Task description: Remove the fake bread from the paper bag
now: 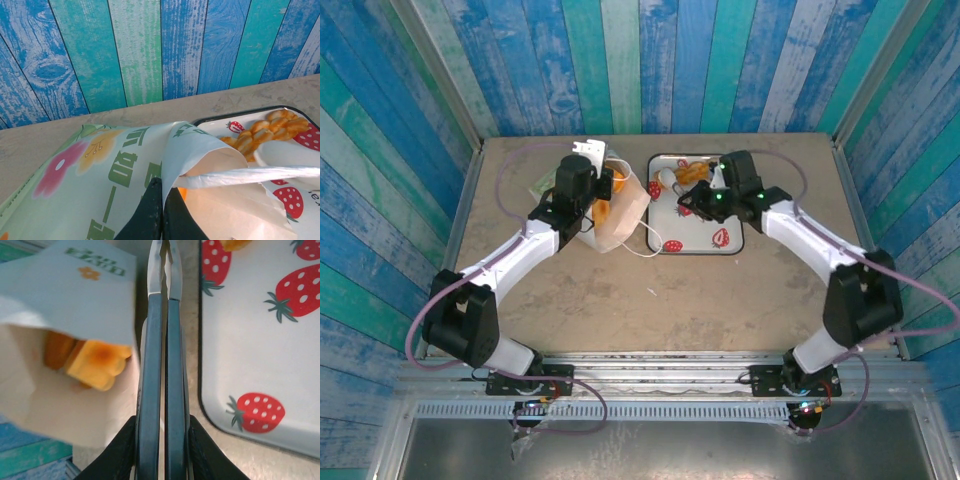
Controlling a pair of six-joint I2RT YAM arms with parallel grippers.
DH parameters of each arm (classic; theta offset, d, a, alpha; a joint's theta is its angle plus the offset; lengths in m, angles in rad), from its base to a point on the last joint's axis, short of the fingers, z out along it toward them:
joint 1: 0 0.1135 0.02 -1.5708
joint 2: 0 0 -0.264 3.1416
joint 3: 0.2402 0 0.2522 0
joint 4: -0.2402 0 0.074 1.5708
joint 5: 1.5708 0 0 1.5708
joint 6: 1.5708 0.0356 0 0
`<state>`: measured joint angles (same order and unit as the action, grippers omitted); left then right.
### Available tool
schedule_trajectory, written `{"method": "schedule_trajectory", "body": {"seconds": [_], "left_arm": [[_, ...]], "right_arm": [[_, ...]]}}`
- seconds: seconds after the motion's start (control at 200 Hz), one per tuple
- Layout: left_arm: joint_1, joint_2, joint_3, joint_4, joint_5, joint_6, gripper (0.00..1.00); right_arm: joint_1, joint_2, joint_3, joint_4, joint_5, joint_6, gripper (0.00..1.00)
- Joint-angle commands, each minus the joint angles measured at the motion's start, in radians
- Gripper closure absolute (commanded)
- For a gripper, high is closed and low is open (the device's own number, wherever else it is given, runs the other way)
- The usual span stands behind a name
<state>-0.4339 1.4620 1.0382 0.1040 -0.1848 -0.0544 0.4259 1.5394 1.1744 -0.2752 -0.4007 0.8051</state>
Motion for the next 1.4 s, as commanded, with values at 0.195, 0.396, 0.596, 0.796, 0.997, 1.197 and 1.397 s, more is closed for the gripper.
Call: {"method": "schedule_trajectory", "body": {"seconds": [0.195,0.396,0.596,0.796,0.997,1.197,1.397], "left_arm": [[-0.002,-0.071,-0.020,0.097,0.017,-0.024,1.00],[-0.002,-0.059,-0.015,0.095,0.027,-0.027,1.00],[-0.001,-0.056,-0.003,0.086,0.030,-0.030,1.00],[-0.002,-0.054,0.001,0.078,0.030,-0.033,1.00],[-0.001,-0.049,-0.003,0.079,0.033,-0.040,1.00],[-0.002,-0.050,-0.004,0.080,0.044,-0.045,1.00],[-0.002,-0.051,-0.007,0.085,0.047,-0.046,1.00]], "right_arm": [[0.030,-0.300,-0.142,-0.085,-0.009,-0.063,0.85],[0.100,-0.441,-0.157,-0.187,0.049,-0.081,0.83],[0.235,-0.440,-0.131,-0.270,0.111,-0.096,0.81],[0.340,-0.333,-0.069,-0.284,0.133,-0.117,0.74],[0.348,-0.216,-0.084,-0.104,0.030,-0.050,0.69],[0.345,-0.106,-0.049,-0.032,-0.022,-0.014,0.63],[0.336,-0.052,-0.024,0.001,-0.055,-0.009,0.61]]}}
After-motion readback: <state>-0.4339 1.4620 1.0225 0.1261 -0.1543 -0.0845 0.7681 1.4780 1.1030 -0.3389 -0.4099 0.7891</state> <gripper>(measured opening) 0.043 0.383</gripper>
